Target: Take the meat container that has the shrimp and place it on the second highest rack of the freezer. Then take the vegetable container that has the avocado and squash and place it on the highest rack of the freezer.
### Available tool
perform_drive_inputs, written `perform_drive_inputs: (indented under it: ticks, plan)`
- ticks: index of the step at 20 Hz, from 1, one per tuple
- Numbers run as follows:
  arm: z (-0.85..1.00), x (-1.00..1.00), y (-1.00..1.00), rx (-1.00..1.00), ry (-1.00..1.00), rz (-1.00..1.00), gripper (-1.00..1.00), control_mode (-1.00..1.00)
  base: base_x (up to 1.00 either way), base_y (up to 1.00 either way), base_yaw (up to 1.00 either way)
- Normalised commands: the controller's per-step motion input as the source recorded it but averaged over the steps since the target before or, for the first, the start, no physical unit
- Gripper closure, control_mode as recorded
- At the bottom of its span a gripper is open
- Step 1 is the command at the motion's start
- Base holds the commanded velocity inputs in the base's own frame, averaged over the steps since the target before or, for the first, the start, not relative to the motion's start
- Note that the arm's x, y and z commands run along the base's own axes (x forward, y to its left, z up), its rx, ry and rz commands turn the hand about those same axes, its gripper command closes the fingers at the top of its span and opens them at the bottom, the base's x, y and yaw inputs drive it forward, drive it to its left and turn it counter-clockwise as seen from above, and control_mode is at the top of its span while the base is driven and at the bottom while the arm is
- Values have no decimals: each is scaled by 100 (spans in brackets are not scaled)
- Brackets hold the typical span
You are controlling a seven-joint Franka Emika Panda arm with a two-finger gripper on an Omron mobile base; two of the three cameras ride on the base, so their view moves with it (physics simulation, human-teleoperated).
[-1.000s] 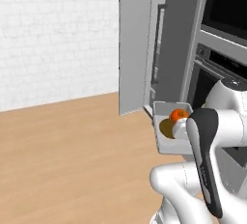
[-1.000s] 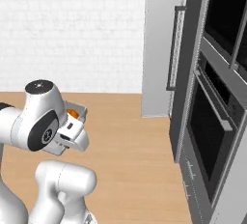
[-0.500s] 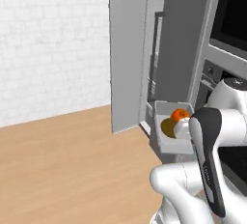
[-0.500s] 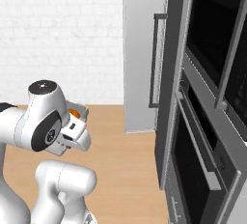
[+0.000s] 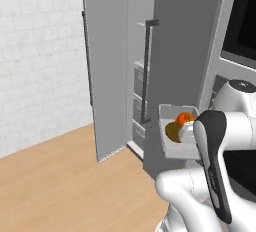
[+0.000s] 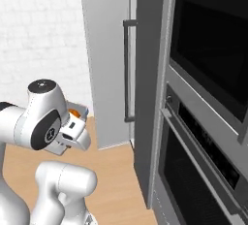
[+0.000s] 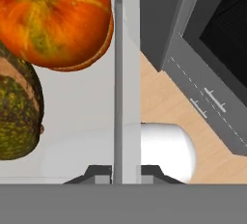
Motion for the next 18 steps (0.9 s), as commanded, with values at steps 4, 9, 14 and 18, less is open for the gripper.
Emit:
perform_drive_inputs:
  ticks: [4,9,14,18]
  plan:
    - [0,0,0,0,0,0,100,100,50,27,-47]
    - [0,0,0,0,0,0,100,100,69,85,-31]
    - [0,0,0,0,0,0,100,100,64,83,-30]
    - [0,0,0,0,0,0,100,100,64,64,-34]
